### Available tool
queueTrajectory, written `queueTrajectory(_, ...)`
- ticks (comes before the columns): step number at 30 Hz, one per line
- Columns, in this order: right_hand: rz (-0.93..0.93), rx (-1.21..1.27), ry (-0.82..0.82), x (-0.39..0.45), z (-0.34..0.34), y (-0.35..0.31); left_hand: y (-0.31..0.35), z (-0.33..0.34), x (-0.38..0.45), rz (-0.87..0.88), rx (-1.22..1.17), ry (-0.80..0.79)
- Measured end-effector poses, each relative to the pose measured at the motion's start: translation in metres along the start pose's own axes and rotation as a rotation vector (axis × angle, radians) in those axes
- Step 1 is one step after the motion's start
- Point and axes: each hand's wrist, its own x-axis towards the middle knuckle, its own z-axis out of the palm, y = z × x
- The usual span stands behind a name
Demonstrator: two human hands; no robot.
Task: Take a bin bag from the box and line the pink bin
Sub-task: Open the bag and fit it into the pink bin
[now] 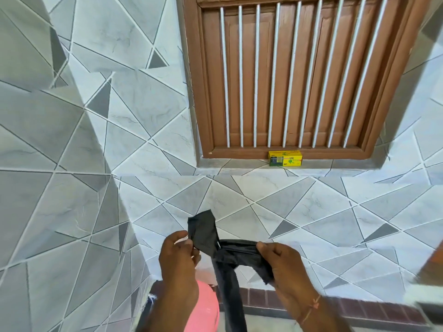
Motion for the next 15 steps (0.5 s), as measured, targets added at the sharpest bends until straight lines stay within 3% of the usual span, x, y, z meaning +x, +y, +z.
queueTrajectory(4,-0.229,-0.646,0.195,-0.045,0.035,0.042,0.016,-0.048,-0.011,-0.039,-0.086,-0.150)
queueTrajectory(6,-0.466,-0.618,0.254,-0.068,0.047,0.047,0.017,-0.065,-0.015,0.023,-0.017,-0.211)
queueTrajectory(7,-0.494,-0.557,0.190,-0.080,0.054,0.040,0.017,-0.072,-0.016,0.047,0.029,-0.239)
queueTrajectory(10,-0.319,-0.556,-0.181,-0.109,0.076,0.022,0.015,-0.087,-0.022,0.125,0.195,-0.261)
queueTrajectory(11,-0.298,-0.593,-0.222,-0.117,0.082,0.020,0.017,-0.089,-0.027,0.149,0.233,-0.258)
queueTrajectory(15,-0.407,-0.629,0.009,-0.124,0.090,0.022,0.025,-0.087,-0.041,0.242,0.306,-0.259)
